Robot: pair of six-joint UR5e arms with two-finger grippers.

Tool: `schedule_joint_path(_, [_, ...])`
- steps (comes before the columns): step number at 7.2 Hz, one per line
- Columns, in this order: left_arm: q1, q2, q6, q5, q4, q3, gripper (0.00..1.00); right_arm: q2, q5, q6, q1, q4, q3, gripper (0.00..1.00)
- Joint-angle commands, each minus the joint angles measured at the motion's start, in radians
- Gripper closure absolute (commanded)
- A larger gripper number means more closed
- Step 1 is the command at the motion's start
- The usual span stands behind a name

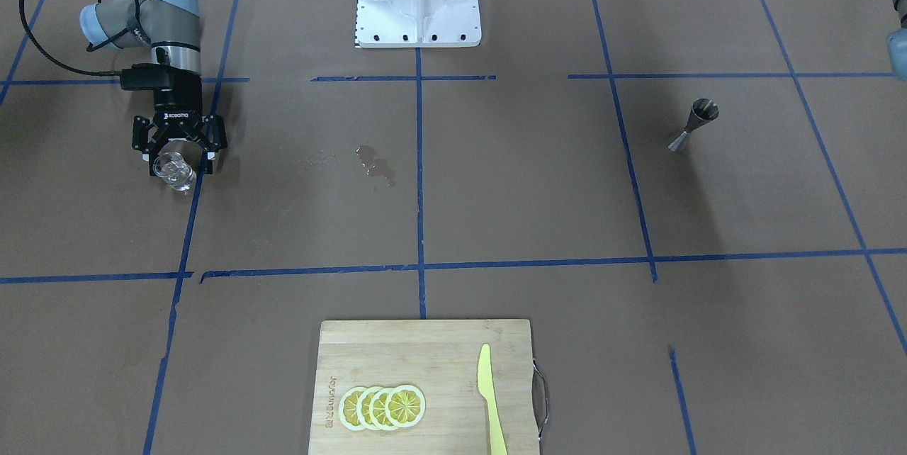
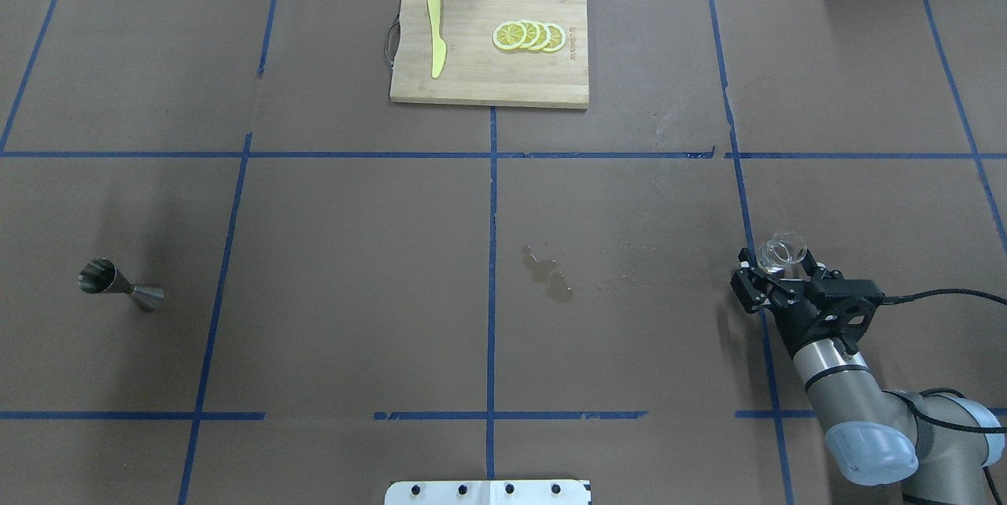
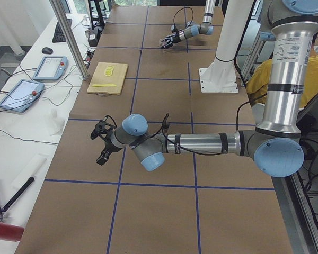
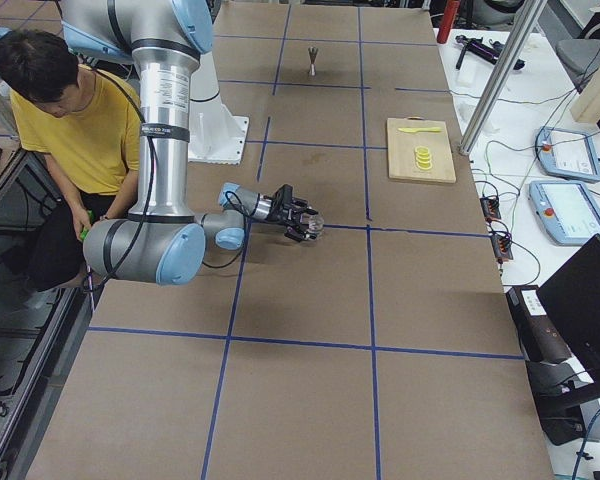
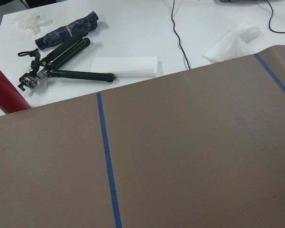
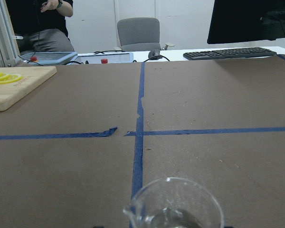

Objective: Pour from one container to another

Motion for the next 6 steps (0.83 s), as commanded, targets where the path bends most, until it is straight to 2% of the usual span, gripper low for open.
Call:
schedule_joint_path(1, [0.000,0.000,-0.002,0.000,0.000,-0.005,0.00,-0.012,-0.005,-0.002,-0.007,0.004,0.017,0.00])
schedule_joint_path(2, [0.000,0.000,-0.002,0.000,0.000,-0.005,0.00,-0.075,-0.003,-0.002,-0.025,0.004,0.093,0.00])
schedule_joint_path(3, [0.000,0.000,-0.004,0.000,0.000,-0.006,0.00,-0.170,0.003,-0.005,-0.050,0.002,0.209,0.00])
schedule_joint_path(4, [0.000,0.000,-0.004,0.000,0.000,-0.006,0.00,-0.222,0.005,-0.006,-0.061,0.002,0.278,0.00])
schedule_joint_path(6, [0.000,0.000,-0.005,0.000,0.000,-0.005,0.00,-0.301,0.064,-0.058,-0.053,-0.004,0.407,0.00])
